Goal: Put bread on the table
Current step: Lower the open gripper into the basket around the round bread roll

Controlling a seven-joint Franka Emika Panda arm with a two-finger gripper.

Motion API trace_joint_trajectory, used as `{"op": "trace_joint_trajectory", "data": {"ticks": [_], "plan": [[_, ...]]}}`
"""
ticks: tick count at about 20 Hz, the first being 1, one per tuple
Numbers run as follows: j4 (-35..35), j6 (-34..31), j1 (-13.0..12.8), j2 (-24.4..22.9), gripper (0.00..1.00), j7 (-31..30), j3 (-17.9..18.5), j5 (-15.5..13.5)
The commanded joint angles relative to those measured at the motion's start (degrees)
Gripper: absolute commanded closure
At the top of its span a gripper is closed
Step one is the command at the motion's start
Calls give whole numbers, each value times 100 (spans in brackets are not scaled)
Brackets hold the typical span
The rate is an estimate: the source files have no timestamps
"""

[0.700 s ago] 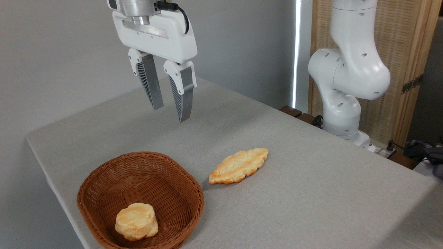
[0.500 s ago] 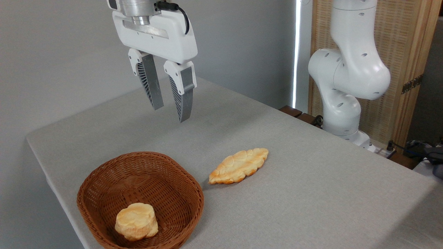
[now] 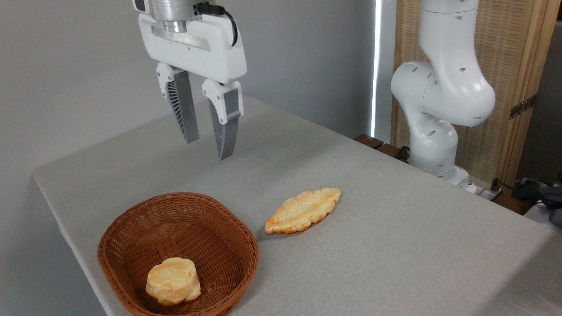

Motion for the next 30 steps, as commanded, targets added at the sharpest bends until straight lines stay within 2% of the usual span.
{"op": "trace_joint_trajectory", "data": {"ticks": [1,6,10,11,14,30], "plan": [[-639,941,-32,-172,0,-84,79,-106],[-1756,3208,-5,-181,0,-76,96,-98],[-2213,4071,-5,-32,0,108,140,-1],[-2257,4238,-5,73,0,292,245,-1],[-2258,4528,-5,416,0,706,368,-1],[-2258,5153,-5,1058,0,742,281,-1]]}}
